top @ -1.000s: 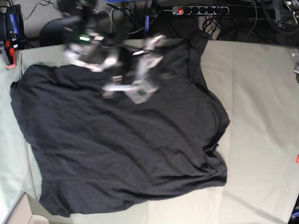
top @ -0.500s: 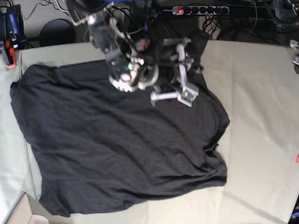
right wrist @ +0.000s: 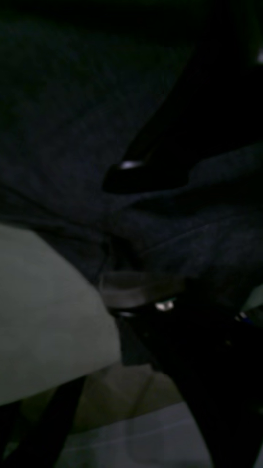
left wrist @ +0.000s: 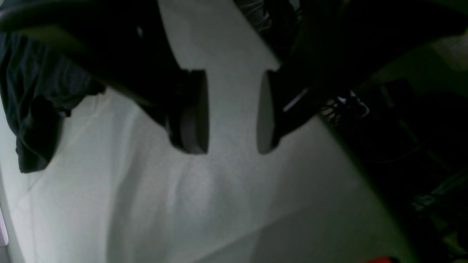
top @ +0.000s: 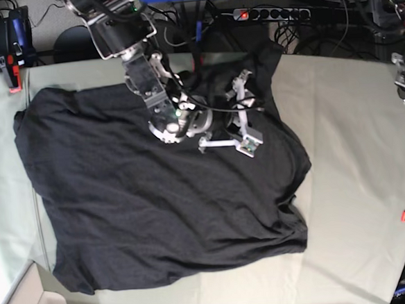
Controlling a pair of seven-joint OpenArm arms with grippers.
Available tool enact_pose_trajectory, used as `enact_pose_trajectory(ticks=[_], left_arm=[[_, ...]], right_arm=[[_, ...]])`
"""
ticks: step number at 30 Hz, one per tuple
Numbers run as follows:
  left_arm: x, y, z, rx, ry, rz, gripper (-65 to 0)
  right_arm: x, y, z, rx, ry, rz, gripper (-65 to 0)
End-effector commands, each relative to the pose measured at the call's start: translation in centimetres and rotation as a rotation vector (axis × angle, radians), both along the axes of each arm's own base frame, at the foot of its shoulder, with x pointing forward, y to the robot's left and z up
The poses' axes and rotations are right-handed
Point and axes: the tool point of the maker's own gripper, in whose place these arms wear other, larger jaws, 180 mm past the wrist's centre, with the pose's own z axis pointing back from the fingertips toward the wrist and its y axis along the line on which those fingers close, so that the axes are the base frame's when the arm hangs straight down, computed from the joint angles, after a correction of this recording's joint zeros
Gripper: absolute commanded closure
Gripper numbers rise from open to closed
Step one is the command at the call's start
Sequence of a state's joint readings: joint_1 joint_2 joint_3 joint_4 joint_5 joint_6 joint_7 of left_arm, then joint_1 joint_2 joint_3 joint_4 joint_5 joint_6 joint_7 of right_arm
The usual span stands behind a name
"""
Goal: Layout the t-shirt on the table in an organized manner, then fold the t-shirt properly
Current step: 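Grasp the shirt fabric near the collar with the right gripper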
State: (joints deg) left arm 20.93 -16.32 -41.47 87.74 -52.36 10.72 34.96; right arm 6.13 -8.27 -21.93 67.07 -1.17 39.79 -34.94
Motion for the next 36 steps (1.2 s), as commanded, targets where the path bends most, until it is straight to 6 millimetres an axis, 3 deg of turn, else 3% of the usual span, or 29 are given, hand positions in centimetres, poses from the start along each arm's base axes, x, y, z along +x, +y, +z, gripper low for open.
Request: enact_pose_trajectory(ticks=[1,13,20,25,28,32,36], left_arm=[[1.1,0.5,1.5,0.023,-0.043,-0.006,-22.2],[1.3,0.5,1.3,0.018,-0.043,-0.002,-22.2],[2.1,0.6,1.9,0.02,-0.068,0.0,-22.2],[2.2,0.7,2.0,0.02,-0.071,0.002,-22.2],[2.2,0.7,2.0,0.02,-0.071,0.002,-22.2],[2.1,0.7,1.9,0.02,-0.068,0.002,-22.2],[2.2,0.6,1.9,0.02,-0.071,0.0,-22.2]], right_arm=[[1.3,1.2,1.9,0.056,-0.042,-0.003,-34.0],[1.2,1.2,1.8,0.055,-0.04,-0.001,-34.1],[-1.3,3.7,1.9,0.047,-0.051,0.117,-34.0],[-1.9,4.2,1.9,0.045,-0.052,0.142,-33.4],[-1.8,4.0,1.9,0.045,-0.052,0.136,-28.1],[-1.8,4.0,1.7,0.043,-0.049,0.135,-13.0],[-2.5,3.6,0.1,0.016,-0.001,0.14,-8.7]])
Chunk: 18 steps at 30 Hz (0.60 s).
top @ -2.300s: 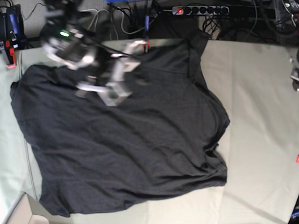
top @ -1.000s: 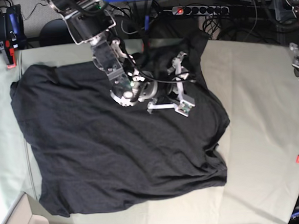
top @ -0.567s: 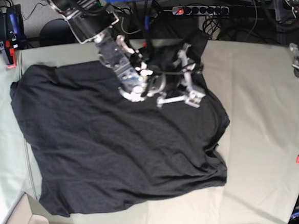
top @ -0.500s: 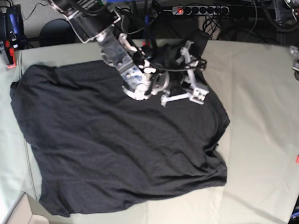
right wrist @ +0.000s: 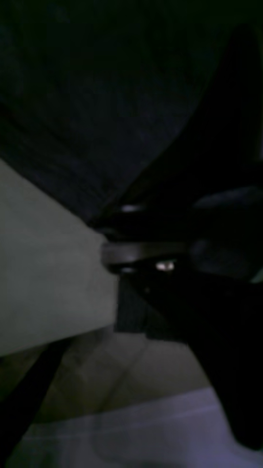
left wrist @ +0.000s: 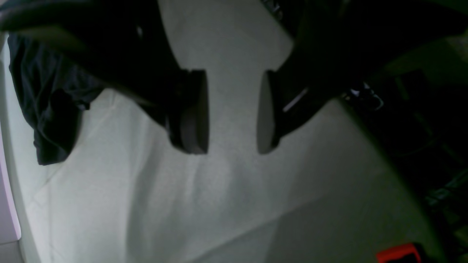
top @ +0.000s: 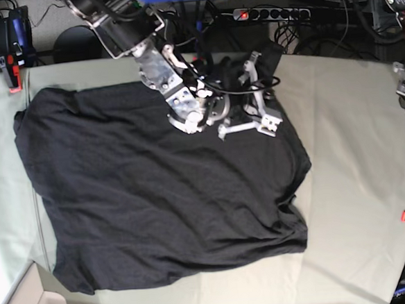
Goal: Layout the t-shirt on the table in an organized manner, then fold the t-shirt properly
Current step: 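Grasp the shirt fabric near the collar with the right gripper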
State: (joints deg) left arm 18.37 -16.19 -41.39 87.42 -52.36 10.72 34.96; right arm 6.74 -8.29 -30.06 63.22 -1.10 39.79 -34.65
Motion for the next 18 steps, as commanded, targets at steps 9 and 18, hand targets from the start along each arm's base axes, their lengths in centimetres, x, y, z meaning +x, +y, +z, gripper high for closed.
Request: enact_pose_trajectory(ticks=[9,18], left_arm=[[0.4,0.7,1.2,0.024,-0.027,0.001,-22.2],[0.9,0.4,1.6,0.02,-0.043,-0.008,-22.2]], right_arm=[[0.4,0.5,-0.3,0.012,0.024,0.001,0.0],[2.2,-1.1,5.6,0.076,-0.187,-0.024,0.0]])
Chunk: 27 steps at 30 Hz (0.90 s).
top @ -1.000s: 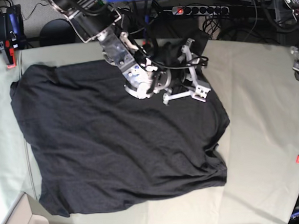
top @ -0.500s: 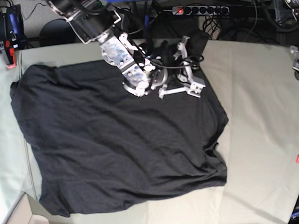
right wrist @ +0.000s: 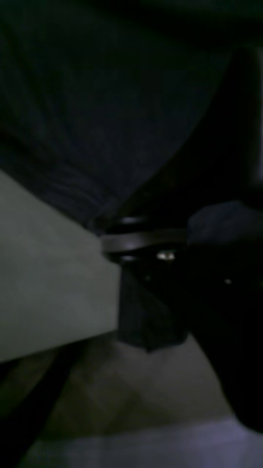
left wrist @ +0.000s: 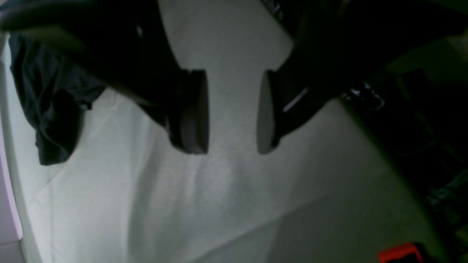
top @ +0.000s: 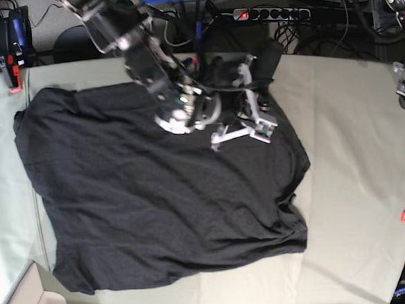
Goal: Layout the t-shirt on the table in an organized manner, then fold the t-shirt properly
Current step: 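Grasp the shirt fabric near the collar with the right gripper, then grasp shirt edges with both grippers and pull them apart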
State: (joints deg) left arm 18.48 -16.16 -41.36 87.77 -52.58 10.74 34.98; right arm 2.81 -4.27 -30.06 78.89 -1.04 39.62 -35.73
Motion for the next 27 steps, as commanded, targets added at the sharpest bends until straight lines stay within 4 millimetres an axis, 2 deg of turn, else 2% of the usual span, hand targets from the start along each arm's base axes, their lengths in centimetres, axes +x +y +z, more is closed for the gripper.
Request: enact_pose_trajectory(ticks=[1,4,6,11,17,23,25,27], left_arm=[[0.9,0.5,1.4,0.02,-0.04,-0.005,-22.2],[1.0,0.5,1.5,0.02,-0.043,-0.005,-22.2],[2.0,-0.2,1.7,0.014,-0.056,-0.024,-22.2],[2.9,-1.9,1.2,-0.001,-0.051,-0.072,-22.2],[5.9,-5.7,1.4,-0.026,-0.08,-0.175,-22.2],[9.4,-10.3,1.7,-0.067,-0.126,-0.273,-22.2],[10.7,-11.8,1.9,-0.093,-0.146,-0.289,-22.2],[12.3,-13.6,2.0,-0.123,-0.165,-0.316,-22.2]], right_arm=[[0.7,-0.3,1.5,0.016,-0.043,0.002,0.0],[0.9,-3.0,2.2,-0.052,-0.095,-0.005,0.0],[1.3,-5.0,2.7,-0.066,-0.119,-0.047,0.0],[2.9,-11.7,4.0,-0.115,-0.176,-0.204,0.0],[1.9,-19.6,5.4,-0.238,-0.249,-0.29,0.0],[0.3,-27.3,4.8,-0.345,-0.213,-0.459,0.0],[-0.3,-29.6,4.8,-0.352,-0.211,-0.527,0.0],[-0.8,-31.0,4.9,-0.336,-0.212,-0.595,0.0]])
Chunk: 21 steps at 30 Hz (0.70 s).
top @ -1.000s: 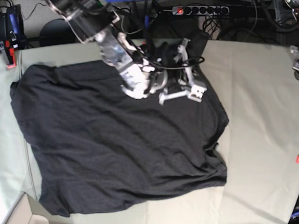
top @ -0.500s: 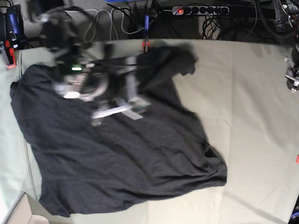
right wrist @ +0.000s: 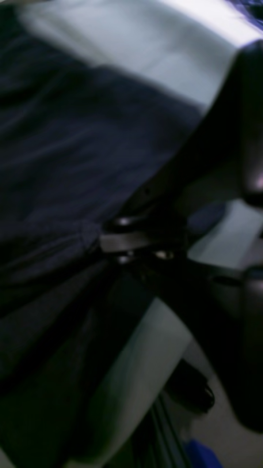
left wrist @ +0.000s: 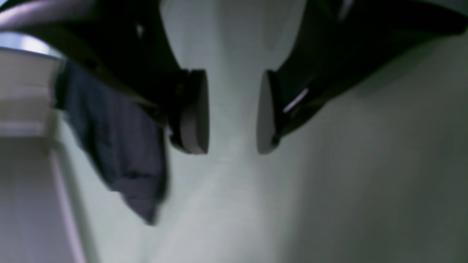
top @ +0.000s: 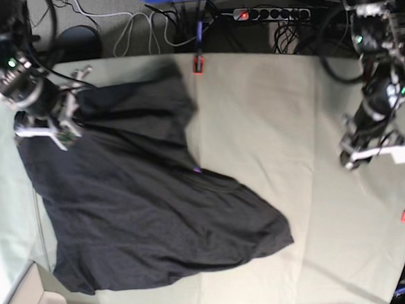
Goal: Layout the t-shirt on the table in an organized manner, then fold the t-shirt properly
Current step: 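Grasp shirt edges with both grippers and pull them apart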
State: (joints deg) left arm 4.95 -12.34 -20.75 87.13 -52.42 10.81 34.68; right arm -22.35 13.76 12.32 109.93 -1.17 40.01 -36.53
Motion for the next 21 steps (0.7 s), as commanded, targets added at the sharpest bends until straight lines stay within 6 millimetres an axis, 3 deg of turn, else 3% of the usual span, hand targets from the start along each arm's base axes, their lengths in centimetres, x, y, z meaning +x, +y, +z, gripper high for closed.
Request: enact_pose_trajectory(ticks=[1,5,9,17,21], left_arm=[[1.3,-0.2,0.9,-0.004,-0.034,-0.005,-22.2],[4.9,-4.4,-0.5,-0.063,-0.003,-0.078,-22.2],[7.9,-8.2,-2.5,-0.094,0.04,-0.124,-23.0],[11.8,-13.6,-4.0,0.061,0.024,-0.229,-51.8],[12.5,-14.9,-4.4,0.135,-0.027,-0.221,-52.7]], right_arm=[[0.6,-0.3,1.1,0.021,-0.049,-0.016,0.0],[-0.2,-3.1,1.3,0.002,-0.056,-0.103,0.0],[-1.2,-3.6,0.8,-0.006,-0.032,-0.117,0.0],[-2.0,-3.6,0.3,-0.01,-0.006,-0.116,0.0],[-2.1,-3.5,0.3,-0.01,-0.003,-0.114,0.0]])
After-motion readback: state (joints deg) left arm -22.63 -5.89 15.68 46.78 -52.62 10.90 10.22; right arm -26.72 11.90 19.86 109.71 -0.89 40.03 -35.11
